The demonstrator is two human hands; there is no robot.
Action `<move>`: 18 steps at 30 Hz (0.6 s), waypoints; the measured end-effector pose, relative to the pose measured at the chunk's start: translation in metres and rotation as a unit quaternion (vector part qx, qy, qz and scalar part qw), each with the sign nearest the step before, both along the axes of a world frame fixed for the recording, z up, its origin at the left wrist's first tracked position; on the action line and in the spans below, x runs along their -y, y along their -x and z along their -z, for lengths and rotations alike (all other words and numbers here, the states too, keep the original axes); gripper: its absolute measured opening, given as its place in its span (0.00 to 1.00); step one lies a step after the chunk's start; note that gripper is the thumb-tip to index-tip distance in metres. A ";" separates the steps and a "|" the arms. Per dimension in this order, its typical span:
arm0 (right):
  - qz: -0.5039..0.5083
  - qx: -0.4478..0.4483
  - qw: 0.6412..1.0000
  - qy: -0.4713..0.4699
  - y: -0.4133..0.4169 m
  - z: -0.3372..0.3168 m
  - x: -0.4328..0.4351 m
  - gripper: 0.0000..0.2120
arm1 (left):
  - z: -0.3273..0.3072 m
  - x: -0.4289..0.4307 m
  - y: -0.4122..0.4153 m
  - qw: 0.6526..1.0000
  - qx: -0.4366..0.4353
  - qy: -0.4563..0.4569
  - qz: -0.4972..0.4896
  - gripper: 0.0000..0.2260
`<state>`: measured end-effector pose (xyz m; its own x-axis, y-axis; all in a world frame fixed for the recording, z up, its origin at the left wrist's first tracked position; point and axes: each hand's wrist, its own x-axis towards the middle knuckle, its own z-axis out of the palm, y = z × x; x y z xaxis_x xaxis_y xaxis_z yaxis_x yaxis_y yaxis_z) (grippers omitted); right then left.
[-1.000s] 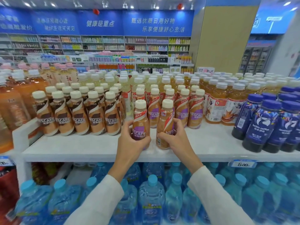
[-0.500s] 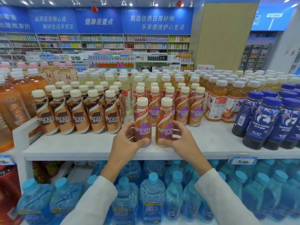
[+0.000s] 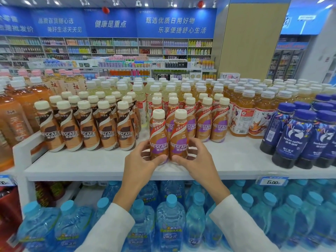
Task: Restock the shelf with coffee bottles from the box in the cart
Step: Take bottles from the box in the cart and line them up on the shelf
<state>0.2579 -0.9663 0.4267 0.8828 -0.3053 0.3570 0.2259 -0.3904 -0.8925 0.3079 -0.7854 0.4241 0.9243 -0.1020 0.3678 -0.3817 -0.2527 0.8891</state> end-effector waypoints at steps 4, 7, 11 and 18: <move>-0.001 0.004 1.000 0.011 -0.016 -0.002 -0.005 0.28 | -0.007 -0.002 -0.018 1.000 0.007 -0.022 0.002 0.29; 0.007 0.003 1.000 0.017 -0.030 -0.002 -0.007 0.29 | -0.012 -0.002 -0.029 0.999 0.002 -0.035 0.011 0.28; 0.015 -0.009 1.000 0.021 -0.042 -0.005 -0.008 0.28 | -0.014 0.000 -0.037 0.999 -0.006 -0.039 0.004 0.26; 0.025 0.000 1.000 0.018 -0.055 -0.002 -0.007 0.28 | -0.009 0.004 -0.049 0.999 -0.015 -0.034 -0.009 0.29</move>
